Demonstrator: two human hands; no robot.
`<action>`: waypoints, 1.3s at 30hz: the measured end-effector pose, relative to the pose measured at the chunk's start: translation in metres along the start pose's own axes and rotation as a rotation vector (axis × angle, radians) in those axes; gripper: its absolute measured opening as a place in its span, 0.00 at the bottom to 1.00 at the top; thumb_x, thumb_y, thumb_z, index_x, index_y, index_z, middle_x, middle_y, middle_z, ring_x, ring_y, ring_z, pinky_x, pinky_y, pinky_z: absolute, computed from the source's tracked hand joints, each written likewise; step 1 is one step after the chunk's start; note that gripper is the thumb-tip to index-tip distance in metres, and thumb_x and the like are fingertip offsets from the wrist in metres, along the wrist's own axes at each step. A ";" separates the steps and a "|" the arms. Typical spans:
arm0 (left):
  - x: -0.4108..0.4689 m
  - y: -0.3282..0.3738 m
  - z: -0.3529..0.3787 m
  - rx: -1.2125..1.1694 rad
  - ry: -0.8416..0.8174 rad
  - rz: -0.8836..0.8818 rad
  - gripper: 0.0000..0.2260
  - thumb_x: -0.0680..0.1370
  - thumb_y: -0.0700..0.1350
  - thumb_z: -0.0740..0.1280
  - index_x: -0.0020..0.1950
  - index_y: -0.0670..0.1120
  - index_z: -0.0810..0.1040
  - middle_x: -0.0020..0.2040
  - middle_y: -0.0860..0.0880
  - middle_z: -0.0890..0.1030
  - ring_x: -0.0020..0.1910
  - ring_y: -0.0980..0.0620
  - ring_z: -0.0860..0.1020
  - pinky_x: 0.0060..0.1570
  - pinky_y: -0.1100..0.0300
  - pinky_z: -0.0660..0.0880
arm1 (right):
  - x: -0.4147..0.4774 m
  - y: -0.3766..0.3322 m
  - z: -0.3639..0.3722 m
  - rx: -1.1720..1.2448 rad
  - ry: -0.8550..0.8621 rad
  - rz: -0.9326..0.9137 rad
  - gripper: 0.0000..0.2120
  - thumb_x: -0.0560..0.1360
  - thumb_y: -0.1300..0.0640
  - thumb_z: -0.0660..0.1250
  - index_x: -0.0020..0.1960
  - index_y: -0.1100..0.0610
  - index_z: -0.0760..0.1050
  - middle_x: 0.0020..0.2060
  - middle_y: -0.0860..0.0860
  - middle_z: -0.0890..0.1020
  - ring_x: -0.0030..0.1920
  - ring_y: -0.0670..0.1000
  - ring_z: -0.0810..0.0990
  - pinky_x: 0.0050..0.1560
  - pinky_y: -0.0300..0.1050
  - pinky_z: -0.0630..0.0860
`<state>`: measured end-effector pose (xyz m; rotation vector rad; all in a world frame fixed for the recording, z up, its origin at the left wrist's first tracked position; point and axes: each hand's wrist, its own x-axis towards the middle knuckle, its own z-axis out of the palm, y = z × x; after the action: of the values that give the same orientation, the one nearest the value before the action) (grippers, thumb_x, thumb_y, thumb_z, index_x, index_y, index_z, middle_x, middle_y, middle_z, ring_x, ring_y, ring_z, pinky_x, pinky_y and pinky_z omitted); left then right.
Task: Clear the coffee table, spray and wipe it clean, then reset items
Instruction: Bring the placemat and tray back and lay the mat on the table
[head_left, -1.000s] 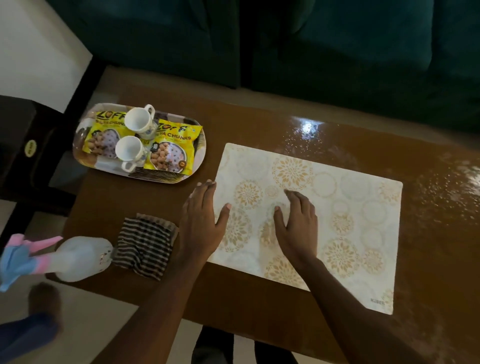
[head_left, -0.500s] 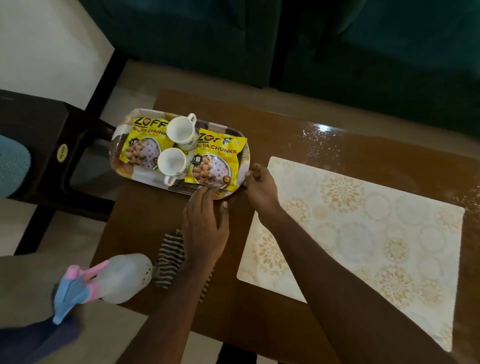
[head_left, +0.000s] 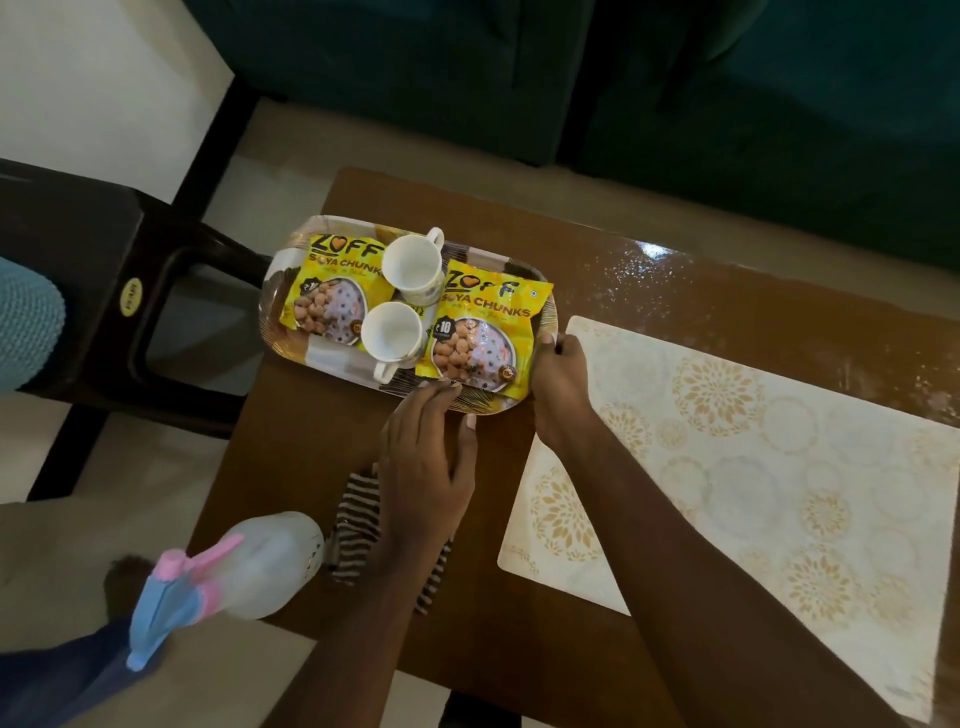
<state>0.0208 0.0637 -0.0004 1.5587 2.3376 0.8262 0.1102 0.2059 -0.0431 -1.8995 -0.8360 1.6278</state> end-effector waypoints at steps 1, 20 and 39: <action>-0.001 0.002 0.000 -0.005 0.006 0.003 0.14 0.80 0.47 0.63 0.63 0.42 0.76 0.62 0.46 0.78 0.65 0.49 0.74 0.64 0.55 0.70 | -0.001 0.000 -0.005 0.024 0.023 0.010 0.12 0.84 0.50 0.55 0.57 0.56 0.72 0.50 0.54 0.80 0.50 0.52 0.82 0.45 0.50 0.80; -0.025 0.083 0.016 -0.063 -0.008 -0.017 0.17 0.82 0.49 0.57 0.64 0.42 0.76 0.65 0.45 0.76 0.65 0.46 0.72 0.61 0.46 0.72 | -0.028 0.047 -0.252 0.132 0.444 0.093 0.12 0.81 0.56 0.61 0.42 0.55 0.80 0.42 0.57 0.84 0.46 0.59 0.83 0.47 0.56 0.80; -0.024 0.144 0.094 -0.100 -0.284 -0.398 0.17 0.81 0.37 0.60 0.70 0.43 0.72 0.63 0.41 0.74 0.63 0.43 0.73 0.56 0.57 0.69 | -0.035 0.105 -0.387 0.098 0.484 0.106 0.11 0.83 0.54 0.59 0.50 0.57 0.78 0.44 0.55 0.81 0.50 0.60 0.82 0.45 0.59 0.80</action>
<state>0.1869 0.1141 -0.0005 1.0384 2.2464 0.5747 0.5028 0.1154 -0.0320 -2.1638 -0.4526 1.1575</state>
